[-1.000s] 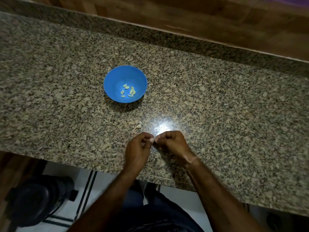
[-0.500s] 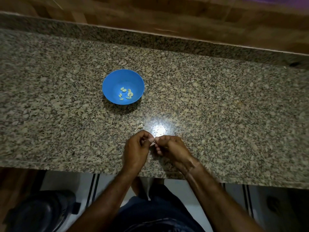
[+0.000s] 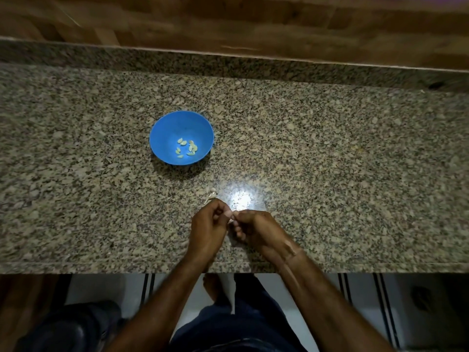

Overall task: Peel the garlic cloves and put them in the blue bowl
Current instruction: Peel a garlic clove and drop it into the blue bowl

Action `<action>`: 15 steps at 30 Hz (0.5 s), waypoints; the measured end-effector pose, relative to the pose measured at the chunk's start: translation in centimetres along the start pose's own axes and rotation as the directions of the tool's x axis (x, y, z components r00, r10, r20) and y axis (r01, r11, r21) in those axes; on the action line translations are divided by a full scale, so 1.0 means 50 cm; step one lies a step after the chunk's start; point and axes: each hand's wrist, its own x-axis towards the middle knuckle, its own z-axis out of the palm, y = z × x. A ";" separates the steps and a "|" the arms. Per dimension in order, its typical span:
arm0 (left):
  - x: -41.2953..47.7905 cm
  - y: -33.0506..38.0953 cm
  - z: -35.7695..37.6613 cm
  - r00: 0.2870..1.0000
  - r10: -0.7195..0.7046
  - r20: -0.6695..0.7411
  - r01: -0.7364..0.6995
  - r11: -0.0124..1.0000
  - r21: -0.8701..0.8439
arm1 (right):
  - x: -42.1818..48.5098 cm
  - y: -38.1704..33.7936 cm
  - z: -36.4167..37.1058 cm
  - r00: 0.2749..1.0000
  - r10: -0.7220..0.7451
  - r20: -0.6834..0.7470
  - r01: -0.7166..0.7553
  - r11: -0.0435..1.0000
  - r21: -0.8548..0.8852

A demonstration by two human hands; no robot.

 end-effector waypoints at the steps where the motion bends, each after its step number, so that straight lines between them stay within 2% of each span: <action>1: 0.005 -0.003 0.001 0.998 -0.052 0.021 0.053 0.998 -0.037 | 0.004 0.007 -0.005 0.997 -0.077 -0.007 0.076 0.996 -0.056; 2: 0.007 0.001 0.000 0.989 -0.135 0.061 0.142 0.983 -0.115 | 0.007 0.014 -0.011 0.976 -0.216 -0.013 0.211 0.963 -0.166; 4: 0.006 0.011 0.006 0.926 -0.330 0.184 0.370 0.891 -0.263 | 0.014 0.026 -0.027 0.886 -0.463 0.028 0.429 0.794 -0.431; 5: 0.007 0.016 0.010 0.883 -0.403 0.240 0.462 0.834 -0.302 | 0.018 0.027 -0.032 0.858 -0.511 0.046 0.463 0.732 -0.499; 6: 0.010 0.022 0.014 0.846 -0.451 0.284 0.527 0.783 -0.329 | 0.024 0.027 -0.034 0.848 -0.528 0.050 0.476 0.716 -0.510; 9: 0.020 0.039 0.025 0.786 -0.499 0.365 0.617 0.678 -0.401 | 0.036 0.021 -0.040 0.824 -0.563 0.068 0.506 0.676 -0.536; 10: 0.020 0.040 0.028 0.784 -0.500 0.369 0.619 0.670 -0.409 | 0.040 0.020 -0.045 0.812 -0.577 0.084 0.522 0.653 -0.548; 12: 0.018 0.033 0.033 0.829 -0.465 0.311 0.557 0.740 -0.377 | 0.044 0.018 -0.050 0.806 -0.583 0.100 0.528 0.633 -0.566; 15: 0.012 0.012 0.034 0.945 -0.287 0.159 0.322 0.900 -0.294 | 0.055 0.017 -0.051 0.858 -0.510 0.066 0.464 0.712 -0.528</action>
